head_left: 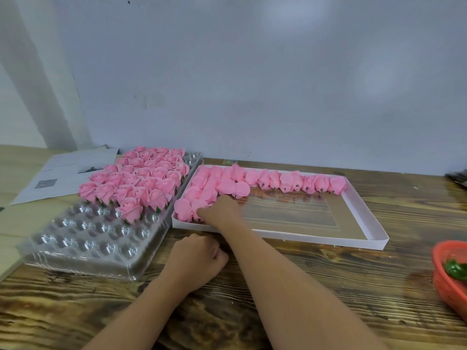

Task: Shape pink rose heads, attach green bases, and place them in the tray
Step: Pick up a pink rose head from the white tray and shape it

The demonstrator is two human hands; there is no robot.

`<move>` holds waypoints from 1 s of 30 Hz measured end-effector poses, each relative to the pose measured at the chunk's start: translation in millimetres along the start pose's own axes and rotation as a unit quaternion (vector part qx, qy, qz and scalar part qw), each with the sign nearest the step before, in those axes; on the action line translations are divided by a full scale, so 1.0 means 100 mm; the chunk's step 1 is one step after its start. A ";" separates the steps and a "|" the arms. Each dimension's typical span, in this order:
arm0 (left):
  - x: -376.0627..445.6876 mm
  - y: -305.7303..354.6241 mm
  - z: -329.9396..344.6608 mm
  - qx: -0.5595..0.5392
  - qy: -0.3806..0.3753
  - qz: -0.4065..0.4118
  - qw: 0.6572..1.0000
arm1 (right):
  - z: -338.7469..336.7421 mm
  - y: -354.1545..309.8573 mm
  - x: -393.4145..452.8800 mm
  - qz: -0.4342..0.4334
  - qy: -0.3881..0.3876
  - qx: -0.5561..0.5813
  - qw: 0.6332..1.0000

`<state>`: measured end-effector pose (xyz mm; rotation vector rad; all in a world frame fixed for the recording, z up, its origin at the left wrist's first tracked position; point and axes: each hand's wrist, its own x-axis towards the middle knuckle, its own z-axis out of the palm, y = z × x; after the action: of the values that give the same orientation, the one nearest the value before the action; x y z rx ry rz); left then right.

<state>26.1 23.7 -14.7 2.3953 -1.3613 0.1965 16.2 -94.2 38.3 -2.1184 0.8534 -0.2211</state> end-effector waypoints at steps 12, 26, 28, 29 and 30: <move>0.03 -0.07 0.04 0.026 -0.019 -0.004 0.999 | 0.20 -0.14 0.02 0.003 0.039 -0.002 0.999; 0.02 -0.03 0.03 -0.015 0.011 0.006 1.000 | -0.02 0.00 0.08 0.011 0.056 0.056 0.997; 0.01 -0.03 0.01 -0.028 0.012 0.007 1.000 | -0.14 0.07 0.10 0.043 0.039 0.121 0.991; 0.01 -0.02 0.00 -0.030 0.011 0.005 0.999 | -0.19 0.11 0.10 0.060 0.020 0.162 0.985; 0.01 -0.02 -0.01 -0.032 0.010 0.005 0.999 | -0.25 0.13 0.09 0.077 -0.001 0.205 0.976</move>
<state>28.2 24.4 -14.0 2.3285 -1.3508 0.1777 6.3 -121.5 43.1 -1.6613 0.8818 -0.2861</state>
